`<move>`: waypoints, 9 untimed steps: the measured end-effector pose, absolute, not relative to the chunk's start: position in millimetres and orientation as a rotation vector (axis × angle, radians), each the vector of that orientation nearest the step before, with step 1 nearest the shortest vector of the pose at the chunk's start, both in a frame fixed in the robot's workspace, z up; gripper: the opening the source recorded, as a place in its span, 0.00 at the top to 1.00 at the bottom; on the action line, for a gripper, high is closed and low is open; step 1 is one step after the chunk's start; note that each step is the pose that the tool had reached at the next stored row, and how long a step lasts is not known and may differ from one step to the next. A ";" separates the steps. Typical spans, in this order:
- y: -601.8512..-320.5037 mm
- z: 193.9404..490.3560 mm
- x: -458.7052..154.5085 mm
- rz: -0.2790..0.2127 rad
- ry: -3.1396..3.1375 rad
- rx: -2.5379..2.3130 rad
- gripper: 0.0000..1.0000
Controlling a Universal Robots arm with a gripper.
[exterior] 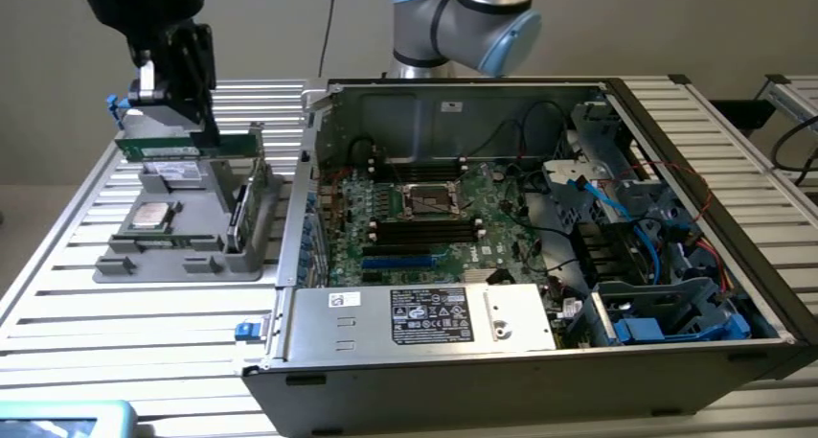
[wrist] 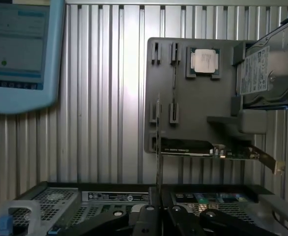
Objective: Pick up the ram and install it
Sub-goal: 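Pick up the ram and move it above insertion slot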
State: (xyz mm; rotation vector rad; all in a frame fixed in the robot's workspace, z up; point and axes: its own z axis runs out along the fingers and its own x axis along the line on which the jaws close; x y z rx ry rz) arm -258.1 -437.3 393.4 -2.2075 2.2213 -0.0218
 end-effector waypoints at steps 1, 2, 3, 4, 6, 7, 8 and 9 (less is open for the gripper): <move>-437.2 395.6 -253.7 -0.021 2.221 -2.207 0.88; -437.3 397.7 -249.1 -0.021 2.221 -2.207 0.88; -437.3 399.3 -244.4 -0.021 2.221 -2.207 0.88; -437.3 400.7 -239.9 -0.020 2.221 -2.207 0.88; -437.3 402.3 -230.8 -0.020 2.221 -2.207 0.88; -437.3 402.6 -226.3 -0.019 2.220 -2.206 0.88; -437.3 402.7 -221.7 -0.019 2.220 -2.206 0.88; -437.3 402.7 -217.1 -0.019 2.220 -2.206 0.88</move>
